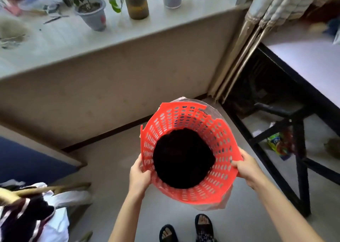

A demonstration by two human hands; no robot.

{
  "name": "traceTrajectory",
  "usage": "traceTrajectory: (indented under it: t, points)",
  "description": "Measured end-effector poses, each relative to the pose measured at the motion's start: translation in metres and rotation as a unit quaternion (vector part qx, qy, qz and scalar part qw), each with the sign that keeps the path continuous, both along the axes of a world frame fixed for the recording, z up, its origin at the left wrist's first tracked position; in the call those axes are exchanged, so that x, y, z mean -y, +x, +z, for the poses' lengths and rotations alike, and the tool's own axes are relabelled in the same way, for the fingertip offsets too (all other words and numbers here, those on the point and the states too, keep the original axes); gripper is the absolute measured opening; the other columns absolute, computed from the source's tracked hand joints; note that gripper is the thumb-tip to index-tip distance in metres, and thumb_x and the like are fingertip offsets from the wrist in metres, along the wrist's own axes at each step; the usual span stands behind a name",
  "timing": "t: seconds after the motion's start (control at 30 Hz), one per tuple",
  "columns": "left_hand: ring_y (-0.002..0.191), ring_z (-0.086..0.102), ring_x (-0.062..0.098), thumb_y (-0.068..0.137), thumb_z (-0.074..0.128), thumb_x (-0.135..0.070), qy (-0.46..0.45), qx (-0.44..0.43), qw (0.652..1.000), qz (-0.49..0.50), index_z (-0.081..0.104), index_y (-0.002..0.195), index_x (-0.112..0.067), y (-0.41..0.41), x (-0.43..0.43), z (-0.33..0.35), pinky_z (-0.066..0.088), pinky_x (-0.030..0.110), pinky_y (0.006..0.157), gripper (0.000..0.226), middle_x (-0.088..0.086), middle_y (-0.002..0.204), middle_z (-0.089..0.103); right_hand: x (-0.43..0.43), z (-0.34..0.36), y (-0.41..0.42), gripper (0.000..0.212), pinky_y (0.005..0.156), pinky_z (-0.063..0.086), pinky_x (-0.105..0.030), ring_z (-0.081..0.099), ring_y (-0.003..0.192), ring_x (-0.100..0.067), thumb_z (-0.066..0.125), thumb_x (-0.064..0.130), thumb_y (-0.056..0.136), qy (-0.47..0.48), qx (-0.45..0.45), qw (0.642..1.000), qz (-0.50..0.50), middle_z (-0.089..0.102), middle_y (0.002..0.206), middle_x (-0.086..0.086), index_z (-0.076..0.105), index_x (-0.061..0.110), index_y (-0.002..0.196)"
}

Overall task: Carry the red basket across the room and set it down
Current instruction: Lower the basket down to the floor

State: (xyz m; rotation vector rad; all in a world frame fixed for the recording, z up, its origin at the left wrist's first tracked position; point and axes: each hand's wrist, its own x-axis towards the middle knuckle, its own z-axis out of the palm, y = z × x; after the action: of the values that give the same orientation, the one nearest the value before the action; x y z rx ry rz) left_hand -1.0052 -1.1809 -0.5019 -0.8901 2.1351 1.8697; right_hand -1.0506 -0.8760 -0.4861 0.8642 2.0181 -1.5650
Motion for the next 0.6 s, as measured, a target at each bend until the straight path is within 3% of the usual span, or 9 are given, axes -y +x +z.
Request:
traceTrajectory:
  t: [0.17, 0.37, 0.5, 0.6]
  points:
    - [0.106, 0.072, 0.027, 0.077, 0.059, 0.001, -0.022, 0.012, 1.0, -0.009, 0.065, 0.126, -0.035, -0.002, 0.003, -0.043, 0.058, 0.059, 0.086, 0.061, 0.005, 0.113, 0.076, 0.007, -0.046, -0.015, 0.067, 0.053, 0.054, -0.033, 0.063, 0.064, -0.019, 0.045, -0.019, 0.077, 0.004, 0.001, 1.0, 0.001, 0.068, 0.078, 0.0, 0.055, 0.038, 0.111]
    - [0.106, 0.072, 0.023, 0.079, 0.05, 0.01, -0.04, 0.043, 0.998, 0.004, 0.064, 0.106, -0.058, -0.004, 0.01, -0.105, 0.059, 0.056, 0.085, 0.075, 0.001, 0.114, 0.076, 0.017, -0.113, -0.024, 0.067, 0.049, 0.052, -0.028, 0.062, 0.063, -0.015, 0.045, -0.019, 0.076, 0.0, 0.019, 1.0, 0.008, 0.067, 0.076, 0.003, 0.06, 0.033, 0.114]
    - [0.111, 0.069, 0.024, 0.076, 0.046, 0.01, -0.054, 0.061, 0.997, 0.004, 0.062, 0.105, -0.061, -0.008, 0.015, -0.156, 0.056, 0.061, 0.089, 0.078, 0.001, 0.117, 0.075, 0.022, -0.163, -0.031, 0.069, 0.044, 0.054, -0.026, 0.063, 0.063, -0.014, 0.043, -0.019, 0.076, 0.002, 0.032, 0.999, 0.015, 0.068, 0.077, 0.005, 0.059, 0.038, 0.11]
    - [0.109, 0.069, 0.016, 0.076, 0.045, 0.014, -0.057, 0.072, 0.996, 0.003, 0.061, 0.111, -0.057, -0.008, 0.017, -0.192, 0.056, 0.058, 0.091, 0.081, -0.003, 0.116, 0.074, 0.023, -0.198, -0.034, 0.067, 0.046, 0.054, -0.026, 0.064, 0.065, -0.013, 0.041, -0.019, 0.077, 0.001, 0.04, 0.999, 0.022, 0.069, 0.079, 0.006, 0.059, 0.04, 0.104]
